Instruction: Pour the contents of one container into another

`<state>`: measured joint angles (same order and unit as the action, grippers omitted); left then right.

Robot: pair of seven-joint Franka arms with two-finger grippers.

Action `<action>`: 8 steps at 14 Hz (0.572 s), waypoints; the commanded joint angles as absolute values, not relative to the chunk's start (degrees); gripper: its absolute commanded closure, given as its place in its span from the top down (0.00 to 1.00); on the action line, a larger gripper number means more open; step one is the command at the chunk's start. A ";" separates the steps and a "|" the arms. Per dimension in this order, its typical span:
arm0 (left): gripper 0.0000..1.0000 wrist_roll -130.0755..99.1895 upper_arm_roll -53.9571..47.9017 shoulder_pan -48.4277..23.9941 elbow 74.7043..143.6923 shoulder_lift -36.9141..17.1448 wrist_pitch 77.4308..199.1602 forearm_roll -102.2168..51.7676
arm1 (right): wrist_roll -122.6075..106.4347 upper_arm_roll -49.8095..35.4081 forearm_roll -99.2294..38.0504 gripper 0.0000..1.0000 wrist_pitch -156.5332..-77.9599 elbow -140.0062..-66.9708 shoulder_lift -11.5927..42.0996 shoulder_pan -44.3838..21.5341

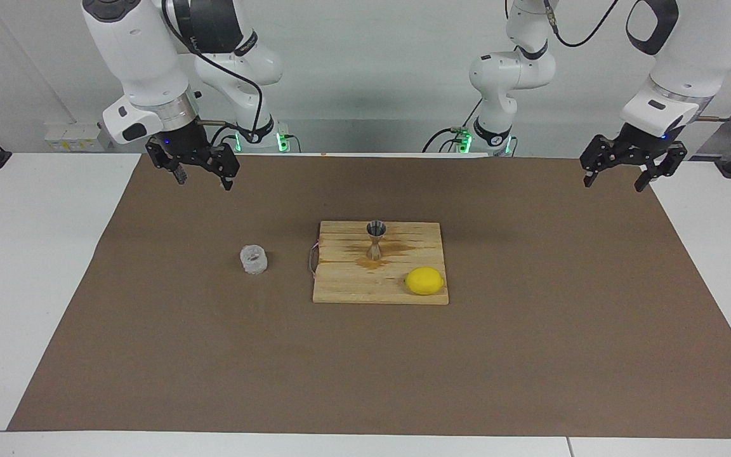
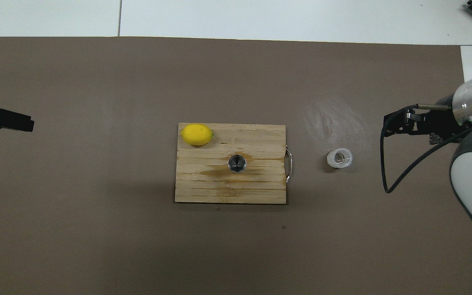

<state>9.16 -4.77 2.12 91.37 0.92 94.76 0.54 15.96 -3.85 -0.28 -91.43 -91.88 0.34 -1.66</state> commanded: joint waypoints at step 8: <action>1.00 9.40 -4.83 2.46 91.32 0.88 95.01 -0.09 | 13.54 -4.48 1.24 1.00 -91.32 -94.13 -1.58 -0.97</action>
